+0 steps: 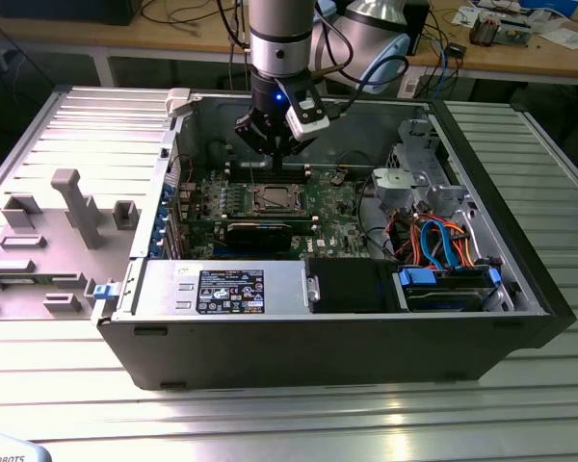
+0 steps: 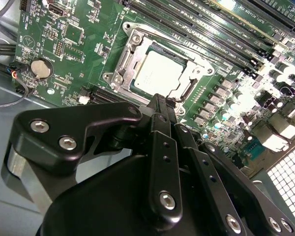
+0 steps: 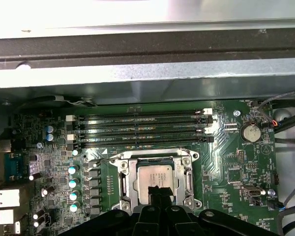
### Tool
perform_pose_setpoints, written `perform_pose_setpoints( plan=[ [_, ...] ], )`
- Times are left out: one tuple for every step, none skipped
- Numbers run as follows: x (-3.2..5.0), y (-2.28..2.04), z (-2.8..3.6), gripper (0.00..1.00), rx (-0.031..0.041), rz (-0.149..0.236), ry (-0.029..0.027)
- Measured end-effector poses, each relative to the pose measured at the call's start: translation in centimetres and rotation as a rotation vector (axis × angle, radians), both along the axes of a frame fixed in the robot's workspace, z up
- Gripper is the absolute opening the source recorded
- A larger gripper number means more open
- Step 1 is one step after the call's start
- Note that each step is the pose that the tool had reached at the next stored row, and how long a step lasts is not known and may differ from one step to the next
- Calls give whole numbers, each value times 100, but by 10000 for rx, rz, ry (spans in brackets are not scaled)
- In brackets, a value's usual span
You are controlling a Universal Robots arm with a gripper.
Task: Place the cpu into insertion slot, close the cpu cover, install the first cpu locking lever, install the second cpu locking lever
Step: 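Install the first cpu locking lever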
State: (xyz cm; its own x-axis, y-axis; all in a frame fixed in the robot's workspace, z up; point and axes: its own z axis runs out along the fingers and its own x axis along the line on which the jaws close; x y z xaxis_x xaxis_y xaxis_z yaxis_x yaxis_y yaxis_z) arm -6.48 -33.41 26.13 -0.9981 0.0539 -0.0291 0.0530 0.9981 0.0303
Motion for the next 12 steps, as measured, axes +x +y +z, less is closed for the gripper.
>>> perform_pose_setpoints(
  plan=[
    [0, 0, 0, 11, 0, 5, 0],
    [0, 0, 0, 11, 0, 10, 0],
    [0, 0, 0, 11, 0, 11, 0],
    [0, 0, 0, 11, 0, 12, 0],
    [0, 0, 0, 11, 0, 12, 0],
    [0, 0, 0, 11, 0, 12, 1],
    [0, 0, 0, 11, 0, 12, 0],
    [0, 0, 0, 11, 0, 12, 0],
    [0, 0, 0, 11, 0, 13, 0],
    [0, 0, 0, 11, 0, 14, 0],
    [0, 0, 0, 11, 0, 20, 0],
    [0, 0, 0, 11, 1, 34, 1]
  ],
)
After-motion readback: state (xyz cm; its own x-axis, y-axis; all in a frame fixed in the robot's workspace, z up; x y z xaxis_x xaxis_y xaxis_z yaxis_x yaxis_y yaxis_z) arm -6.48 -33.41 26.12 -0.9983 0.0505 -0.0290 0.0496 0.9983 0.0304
